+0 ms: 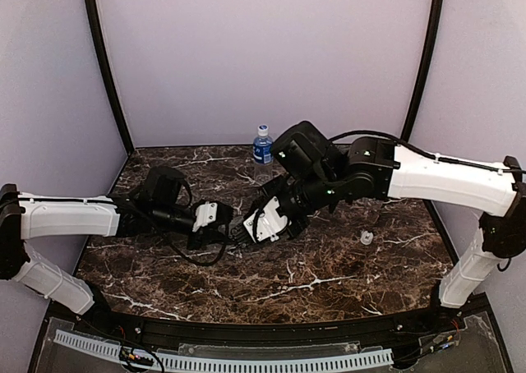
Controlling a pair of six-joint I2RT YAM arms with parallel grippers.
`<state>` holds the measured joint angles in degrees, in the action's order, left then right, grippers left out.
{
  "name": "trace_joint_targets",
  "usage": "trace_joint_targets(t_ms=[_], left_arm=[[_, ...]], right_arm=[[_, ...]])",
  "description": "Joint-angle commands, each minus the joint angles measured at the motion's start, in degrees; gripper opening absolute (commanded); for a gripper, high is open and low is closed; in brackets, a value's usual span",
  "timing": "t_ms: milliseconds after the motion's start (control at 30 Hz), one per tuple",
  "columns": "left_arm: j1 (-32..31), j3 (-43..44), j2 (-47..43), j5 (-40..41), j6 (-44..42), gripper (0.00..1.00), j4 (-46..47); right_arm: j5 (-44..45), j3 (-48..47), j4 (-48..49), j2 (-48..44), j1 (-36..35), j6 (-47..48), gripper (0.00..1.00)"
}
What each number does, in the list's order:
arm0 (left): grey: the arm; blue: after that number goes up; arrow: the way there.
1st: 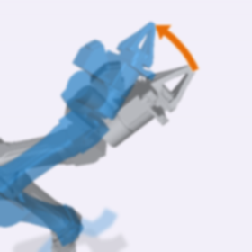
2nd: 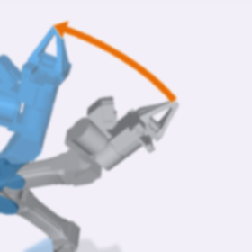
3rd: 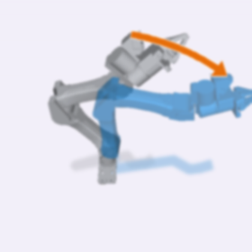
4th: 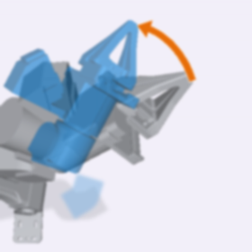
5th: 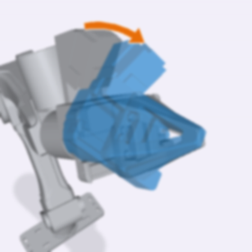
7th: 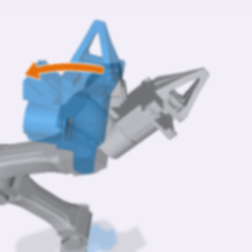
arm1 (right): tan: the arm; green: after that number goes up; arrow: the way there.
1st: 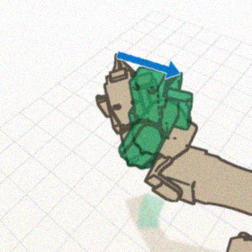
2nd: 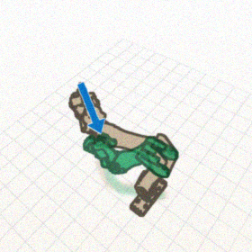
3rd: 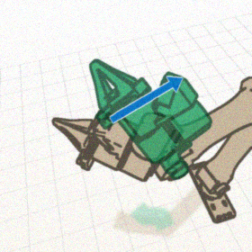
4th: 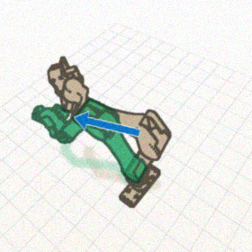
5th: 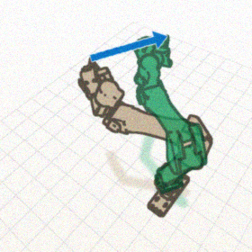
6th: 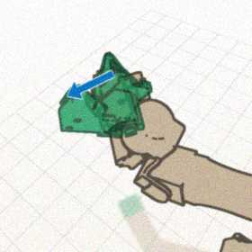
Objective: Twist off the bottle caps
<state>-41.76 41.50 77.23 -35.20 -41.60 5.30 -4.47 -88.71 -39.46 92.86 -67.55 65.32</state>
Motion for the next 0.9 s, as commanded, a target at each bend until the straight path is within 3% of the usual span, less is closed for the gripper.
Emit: trace_joint_targets(t_ms=[0, 67, 133, 267, 433, 500, 667, 767, 867], left_arm=[[-0.21, -0.27, -2.22, -4.08, -1.04, 0.16, -1.35], [-0.24, -0.47, -2.52, -3.7, -0.83, 0.16, -1.19], [-0.23, -0.64, -2.74, -3.35, -0.68, 0.15, -0.88], [-0.18, -1.03, -2.85, -2.22, 0.2, 0.15, 0.46], [-0.24, -1.5, -2.87, 1.52, 2.15, 0.15, 3.88], [-0.22, -1.95, -2.77, 4.67, 3.6, 0.15, 7.03], [-0.25, -4.13, -2.3, 17.14, 10.5, 0.16, 17.74], [-0.25, -4.2, -2.04, 24.45, 12.55, 0.16, 21.85], [-0.25, -3.64, -1.76, 28.73, 14.25, 0.16, 23.26]], right_arm=[[3.63, 0.82, 3.74, 0.45, -0.47, 15.77, 0.0], [3.9, 1.15, 4.62, 0.41, -0.52, 16.43, 0.01], [4.09, 2.54, 6.51, -0.28, -0.57, 16.38, 0.12], [4.29, 5.6, 11.07, -2.28, -0.6, 13.48, 0.53], [5.81, 8.39, 16.91, -6.26, -0.55, 4.15, 0.81], [5.47, 9.16, 18.66, -7.83, -0.57, -1.04, 0.97], [6.41, 4.74, 21.53, -8.44, 1.33, -25.69, 0.99], [2.34, -2.44, 16.81, -5.34, 6.01, -45.5, 0.98], [-2.74, -8.28, 11.36, -1.9, 10.61, -60.4, 0.91]])
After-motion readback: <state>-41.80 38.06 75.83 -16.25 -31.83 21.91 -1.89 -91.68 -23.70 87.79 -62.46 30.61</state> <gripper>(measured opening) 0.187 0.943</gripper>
